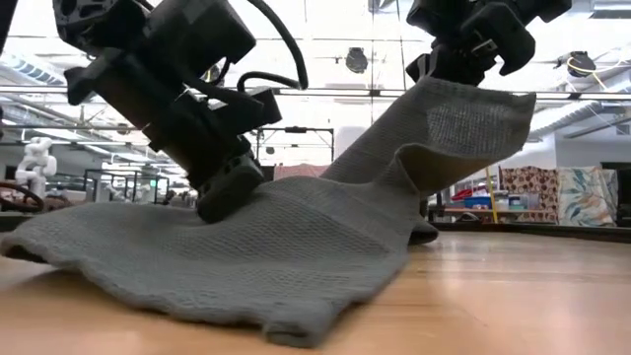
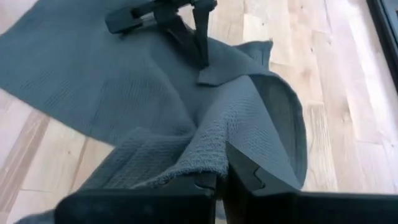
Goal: Roll towel into tight, uniform cylinder
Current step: Roll the towel
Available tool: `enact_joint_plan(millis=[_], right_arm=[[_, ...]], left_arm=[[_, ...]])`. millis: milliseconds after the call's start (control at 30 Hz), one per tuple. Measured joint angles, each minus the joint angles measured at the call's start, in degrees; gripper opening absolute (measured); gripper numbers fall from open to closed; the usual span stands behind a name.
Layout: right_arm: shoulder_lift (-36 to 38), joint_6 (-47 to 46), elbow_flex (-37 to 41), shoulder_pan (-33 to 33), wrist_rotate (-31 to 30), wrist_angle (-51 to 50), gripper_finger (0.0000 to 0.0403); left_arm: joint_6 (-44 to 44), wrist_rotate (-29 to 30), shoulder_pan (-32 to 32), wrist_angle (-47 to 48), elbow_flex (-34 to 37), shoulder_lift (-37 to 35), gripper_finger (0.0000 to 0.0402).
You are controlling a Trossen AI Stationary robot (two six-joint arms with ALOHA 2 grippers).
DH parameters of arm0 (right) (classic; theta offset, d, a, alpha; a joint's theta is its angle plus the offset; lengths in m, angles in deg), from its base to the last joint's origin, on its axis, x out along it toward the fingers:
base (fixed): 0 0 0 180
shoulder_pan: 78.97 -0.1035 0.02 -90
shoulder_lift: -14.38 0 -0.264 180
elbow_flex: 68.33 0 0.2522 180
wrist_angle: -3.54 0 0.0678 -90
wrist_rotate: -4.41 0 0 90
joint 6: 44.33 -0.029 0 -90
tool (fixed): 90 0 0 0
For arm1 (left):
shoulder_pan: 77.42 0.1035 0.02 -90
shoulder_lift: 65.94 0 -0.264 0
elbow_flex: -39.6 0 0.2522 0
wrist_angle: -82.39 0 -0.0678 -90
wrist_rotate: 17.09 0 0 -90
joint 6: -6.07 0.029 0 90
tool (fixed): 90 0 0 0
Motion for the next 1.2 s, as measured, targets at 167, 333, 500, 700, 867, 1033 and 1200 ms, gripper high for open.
enact_joint_plan(millis=[167,333,500,700,867,1033,1200], right_arm=[[-0.5,-0.3,0.0,0.0,0.0,-0.4,0.0002],[-1.7,-0.9,0.0,0.0,0.2,-0.2,0.0002],[-4.9,-1.9,0.0,-0.3,0.0,-0.2,0.0002],[-10.2,-2.7,0.0,-0.4,0.0,0.4,0.0002],[-12.4,-4.4,0.0,-1.1,0.1,0.0,0.0002],[-11.2,-3.1,0.1,-3.9,1.4,-0.5,0.0002],[-5.9,-1.6,0.1,-6.6,-1.4,-1.6,0.0002]], left_arm=[[1.2,4.5,0.1,-1.3,0.0,-1.2,0.0005],[1.2,6.3,-0.4,-1.0,0.0,-3.9,0.0003],[1.7,8.5,-1.8,-1.5,-0.1,-7.3,0.0003],[6.2,14.8,-3.8,-1.7,-0.1,-13.3,0.0002],[10.8,20.5,-5.2,-0.7,-0.1,-17.9,0.0001],[14.9,26.0,-5.0,-0.9,0.0,-21.3,0.0001],[20.6,27.6,-4.8,-5.0,0.0,-25.0,0.0001]])
